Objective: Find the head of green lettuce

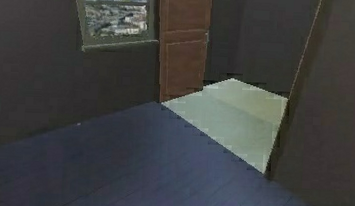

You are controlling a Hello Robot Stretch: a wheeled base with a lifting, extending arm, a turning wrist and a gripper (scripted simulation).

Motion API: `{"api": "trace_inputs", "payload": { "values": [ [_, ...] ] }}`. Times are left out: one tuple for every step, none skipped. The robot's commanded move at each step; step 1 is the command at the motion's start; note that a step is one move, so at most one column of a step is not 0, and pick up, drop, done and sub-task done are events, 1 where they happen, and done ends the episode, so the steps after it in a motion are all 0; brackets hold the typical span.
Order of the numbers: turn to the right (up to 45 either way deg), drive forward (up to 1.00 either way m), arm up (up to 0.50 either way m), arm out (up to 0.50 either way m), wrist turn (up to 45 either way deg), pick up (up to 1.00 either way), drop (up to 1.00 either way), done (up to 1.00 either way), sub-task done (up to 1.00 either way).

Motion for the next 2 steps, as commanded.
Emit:
{"api": "trace_inputs", "payload": {
  "values": [
    [12.0, 0.0, 0.0, 0.0, 0.0, 0.0, 0.0, 0.0, 0.0],
    [0.0, 1.0, 0.0, 0.0, 0.0, 0.0, 0.0, 0.0, 0.0]
  ]
}}
